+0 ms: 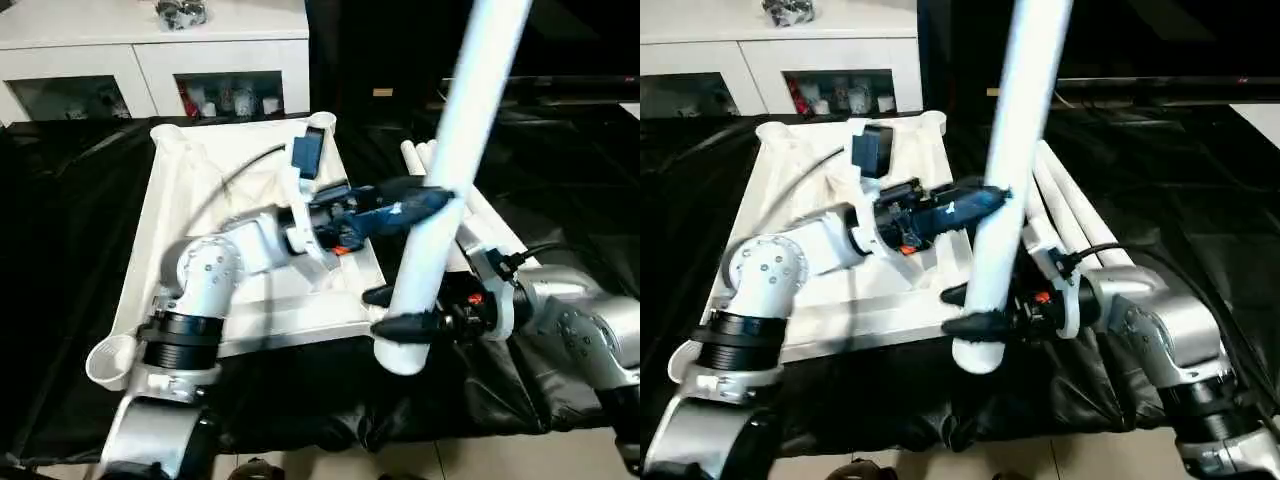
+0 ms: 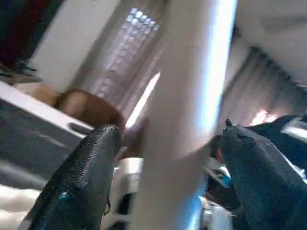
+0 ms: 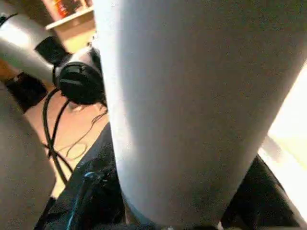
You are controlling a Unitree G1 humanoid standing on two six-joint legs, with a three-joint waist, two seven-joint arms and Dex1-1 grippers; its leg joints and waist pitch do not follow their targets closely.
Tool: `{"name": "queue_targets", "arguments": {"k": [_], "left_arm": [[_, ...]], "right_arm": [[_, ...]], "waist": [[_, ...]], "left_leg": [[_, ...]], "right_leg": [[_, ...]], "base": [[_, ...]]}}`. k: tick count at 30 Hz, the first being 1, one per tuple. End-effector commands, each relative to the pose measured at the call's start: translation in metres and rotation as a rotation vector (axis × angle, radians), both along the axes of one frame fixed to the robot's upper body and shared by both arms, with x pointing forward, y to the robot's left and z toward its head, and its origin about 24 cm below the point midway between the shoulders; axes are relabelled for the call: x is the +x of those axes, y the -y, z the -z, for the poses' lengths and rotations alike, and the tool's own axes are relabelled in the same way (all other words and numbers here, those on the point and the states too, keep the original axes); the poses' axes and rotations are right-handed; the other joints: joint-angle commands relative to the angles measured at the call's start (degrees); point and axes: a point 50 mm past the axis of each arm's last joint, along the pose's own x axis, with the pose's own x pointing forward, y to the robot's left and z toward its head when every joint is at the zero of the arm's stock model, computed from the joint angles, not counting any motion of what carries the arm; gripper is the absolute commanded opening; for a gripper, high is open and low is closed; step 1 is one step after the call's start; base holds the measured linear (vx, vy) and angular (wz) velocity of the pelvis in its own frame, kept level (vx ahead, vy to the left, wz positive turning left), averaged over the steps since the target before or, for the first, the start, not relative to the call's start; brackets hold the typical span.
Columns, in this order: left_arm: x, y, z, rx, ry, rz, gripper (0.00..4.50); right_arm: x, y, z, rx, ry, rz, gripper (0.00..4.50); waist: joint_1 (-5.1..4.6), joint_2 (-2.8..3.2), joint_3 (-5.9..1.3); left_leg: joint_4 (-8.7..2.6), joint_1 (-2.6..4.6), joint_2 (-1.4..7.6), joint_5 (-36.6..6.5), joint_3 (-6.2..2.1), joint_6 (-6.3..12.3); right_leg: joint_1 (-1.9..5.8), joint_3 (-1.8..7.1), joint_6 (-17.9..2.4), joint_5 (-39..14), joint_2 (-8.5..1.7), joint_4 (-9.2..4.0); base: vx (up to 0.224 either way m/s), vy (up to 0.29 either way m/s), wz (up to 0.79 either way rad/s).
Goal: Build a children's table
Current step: Insert table leg to table base
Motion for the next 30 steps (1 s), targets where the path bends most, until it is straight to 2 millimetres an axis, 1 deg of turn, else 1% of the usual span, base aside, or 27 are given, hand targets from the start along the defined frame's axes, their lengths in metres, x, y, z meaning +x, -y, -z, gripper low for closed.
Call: {"name": "queue_targets", "arguments": {"k": [1,2,4,6,7,8,9,11,12,14,16,19,21,22,23,25,27,30], "left_arm": [[-0.004,0.001,-0.008,-0.015,0.033,0.032,4.07],[-0.005,0.003,-0.008,-0.01,0.033,0.034,4.12],[-0.005,0.009,-0.005,0.02,0.049,0.017,4.4],[-0.005,0.011,-0.003,0.034,0.055,0.006,4.4],[-0.005,0.013,-0.002,0.04,0.055,-0.002,4.2],[-0.004,0.014,-0.001,0.041,0.046,-0.011,4.2],[-0.003,0.015,-0.001,0.04,0.034,-0.017,4.07],[-0.003,0.015,-0.001,0.036,0.034,-0.028,4.04],[-0.003,0.015,-0.001,0.035,0.035,-0.029,3.93],[-0.002,0.015,-0.001,0.029,0.03,-0.038,3.7],[0.0,0.015,0.001,0.03,0.027,-0.062,3.62],[0.002,0.014,0.001,0.019,0.02,-0.079,3.29],[0.002,0.014,0.002,0.019,0.021,-0.089,3.22],[0.003,0.014,0.002,0.019,0.018,-0.101,3.18],[0.003,0.014,0.003,0.019,0.016,-0.107,3.02],[0.005,0.013,0.003,0.018,0.011,-0.124,2.85],[0.005,0.013,0.003,0.017,0.01,-0.131,2.79],[0.008,0.011,0.003,0.011,0.003,-0.161,2.42]], "right_arm": [[0.0,-0.001,-0.003,-0.008,0.011,-0.029,1.97],[0.0,-0.001,-0.003,-0.01,0.009,-0.031,1.97],[0.0,-0.001,-0.003,-0.016,0.003,-0.041,1.97],[0.0,-0.001,-0.003,-0.018,0.0,-0.044,1.97],[0.0,-0.002,-0.002,-0.024,0.0,-0.047,1.97],[0.0,-0.002,-0.001,-0.029,0.001,-0.049,1.97],[0.0,-0.002,0.0,-0.035,0.002,-0.049,1.97],[0.0,-0.001,0.002,-0.041,0.003,-0.043,1.97],[0.0,-0.001,0.002,-0.042,0.004,-0.04,1.97],[0.001,0.0,0.003,-0.045,0.008,-0.033,1.97],[0.001,-0.001,0.004,-0.047,0.013,-0.025,1.97],[0.002,-0.001,0.004,-0.045,0.016,-0.017,1.97],[0.002,-0.001,0.004,-0.045,0.018,-0.012,1.97],[0.003,-0.001,0.005,-0.044,0.02,-0.008,1.97],[0.003,-0.001,0.005,-0.044,0.021,-0.006,1.97],[0.003,0.0,0.005,-0.044,0.024,-0.001,1.97],[0.004,0.0,0.005,-0.045,0.027,0.003,1.97],[0.005,-0.001,0.005,-0.044,0.03,0.015,1.97]], "waist": [[0.09,-1.4,-4.3],[0.1,-1.31,-4.35],[0.07,-1.43,-4.38],[0.06,-1.42,-4.32],[0.11,-1.26,-4.37],[0.05,-1.35,-4.37],[0.06,-1.37,-4.37],[0.09,-1.3,-4.42],[0.07,-1.32,-4.4],[0.04,-1.23,-4.41],[0.04,-1.11,-4.44],[0.07,-1.11,-4.52],[0.09,-1.19,-4.53],[0.1,-1.12,-4.53],[0.08,-1.13,-4.56],[0.07,-1.14,-4.56],[0.06,-1.13,-4.53],[0.04,-1.14,-4.52]], "left_leg": [[-3.57,0.64,4.12,-8.35,-2.0,4.2],[-3.55,0.68,4.15,-8.15,-2.03,4.24],[-3.54,0.65,4.17,-7.9,-2.06,4.41],[-3.55,0.65,4.16,-8.09,-2.07,4.6],[-3.52,0.63,4.14,-7.91,-2.11,4.55],[-3.51,0.62,4.16,-8.0,-2.08,4.41],[-3.5,0.6,4.15,-7.98,-2.09,4.32],[-3.5,0.67,4.15,-8.15,-2.1,4.15],[-3.5,0.62,4.16,-8.07,-2.11,4.17],[-3.49,0.65,4.14,-8.28,-2.13,4.16],[-3.47,0.66,4.13,-8.09,-2.14,4.32],[-3.42,0.6,4.13,-7.76,-2.13,4.5],[-3.42,0.64,4.17,-7.8,-2.13,4.58],[-3.41,0.65,4.16,-7.87,-2.13,4.63],[-3.38,0.66,4.14,-7.66,-2.09,4.72],[-3.36,0.64,4.15,-7.91,-2.1,4.65],[-3.37,0.62,4.14,-7.92,-2.12,4.57],[-3.36,0.6,4.09,-8.06,-2.13,4.51]], "right_leg": [[2.61,2.83,-10.9,-19.21,-3.96,-4.17],[2.61,2.84,-10.64,-19.18,-3.98,-4.16],[2.66,2.83,-10.55,-18.85,-3.97,-4.15],[2.63,2.83,-10.16,-19.29,-3.89,-4.26],[2.67,2.85,-10.03,-19.25,-3.97,-4.21],[2.7,2.81,-10.05,-19.27,-3.96,-4.24],[2.72,2.8,-10.12,-19.15,-3.97,-4.22],[2.72,2.76,-10.24,-19.07,-3.97,-4.23],[2.72,2.77,-10.29,-18.89,-3.95,-4.21],[2.74,2.73,-10.3,-18.78,-3.9,-4.21],[2.73,2.74,-10.31,-18.21,-3.86,-4.21],[2.81,2.72,-10.83,-16.86,-3.85,-4.05],[2.83,2.71,-10.99,-16.68,-3.88,-4.03],[2.83,2.71,-11.1,-16.62,-3.89,-4.03],[2.81,2.72,-11.19,-16.28,-3.85,-3.99],[2.85,2.68,-11.37,-16.4,-3.89,-3.99],[2.86,2.69,-11.33,-16.45,-3.87,-3.99],[2.88,2.66,-11.01,-17.06,-3.87,-4.09]], "base": [[0.0,0.0,0.0],[0.0,0.0,0.0],[0.0,0.0,0.0],[0.0,0.0,0.0],[0.0,0.0,0.0],[0.0,0.0,0.0],[0.0,0.0,0.0],[0.0,0.0,0.0],[0.0,0.0,0.0],[0.0,0.0,0.0],[0.0,0.0,0.0],[0.0,0.0,0.0],[0.0,0.0,0.0],[0.0,0.0,0.0],[0.0,0.0,0.0],[0.0,0.0,0.0],[0.0,0.0,0.0],[0.0,0.0,0.0]]}}
